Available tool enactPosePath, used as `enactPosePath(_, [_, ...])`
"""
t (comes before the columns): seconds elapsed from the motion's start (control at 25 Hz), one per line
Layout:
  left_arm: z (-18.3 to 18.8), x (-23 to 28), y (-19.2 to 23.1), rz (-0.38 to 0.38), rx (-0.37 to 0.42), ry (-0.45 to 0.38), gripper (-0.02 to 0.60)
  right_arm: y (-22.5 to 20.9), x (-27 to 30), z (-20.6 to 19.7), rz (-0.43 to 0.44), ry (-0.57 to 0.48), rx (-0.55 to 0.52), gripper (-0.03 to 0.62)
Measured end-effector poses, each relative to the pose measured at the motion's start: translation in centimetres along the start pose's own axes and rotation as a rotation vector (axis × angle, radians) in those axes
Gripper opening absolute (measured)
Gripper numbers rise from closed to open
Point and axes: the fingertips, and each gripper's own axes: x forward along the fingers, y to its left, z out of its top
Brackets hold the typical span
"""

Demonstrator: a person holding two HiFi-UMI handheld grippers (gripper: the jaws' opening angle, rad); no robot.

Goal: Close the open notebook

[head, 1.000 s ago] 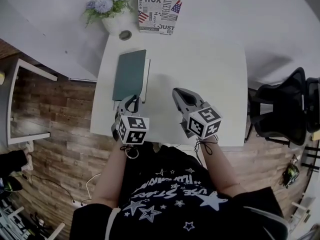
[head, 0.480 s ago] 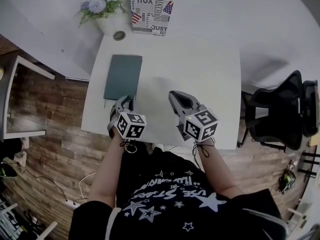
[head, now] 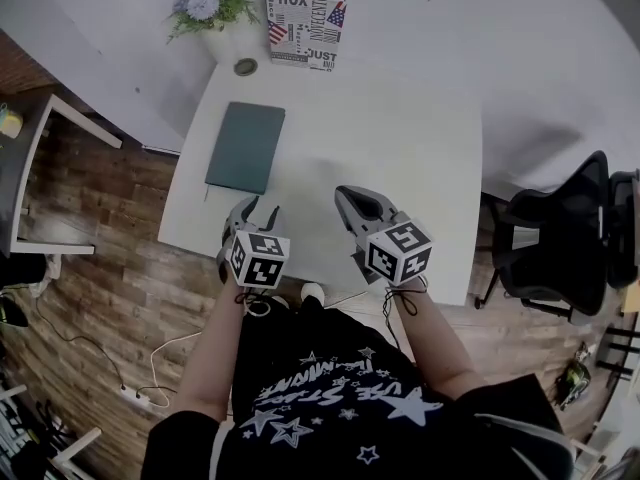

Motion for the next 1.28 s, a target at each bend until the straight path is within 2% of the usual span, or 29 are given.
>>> enactPosePath(0.32, [-0.7,-5.1,-0.3,0.060,-0.215,-0.109,0.167,0.7,0.0,-1.2,0.021,0.002,0.020,0.002])
enactPosePath(0.52, [-2.6,-8.8,-0.7,0.083,-0.292,-0.159,0.139,3.7,0.1,-2.1,0.064,0.022,-0.007,0.002])
enactPosePath(0.68, [-4.8,-12.6,-0.5,0.132,-0.327,-0.204,0.092,7.0,-0.7,-2.5,0.091,0.021,-0.037,0.002])
enactPosePath(0.88, [-8.4,-17.5,-1.1,0.186,-0.383,-0.218,0.047,11.2,-3.2,-3.7,0.121,0.024,-0.068,0.002])
enactPosePath(1.28, [-15.5,-28.7,-5.7,0.270,-0.431,-0.249,0.025,20.1,-10.4,-6.8,0.182,-0.006,-0.100,0.002])
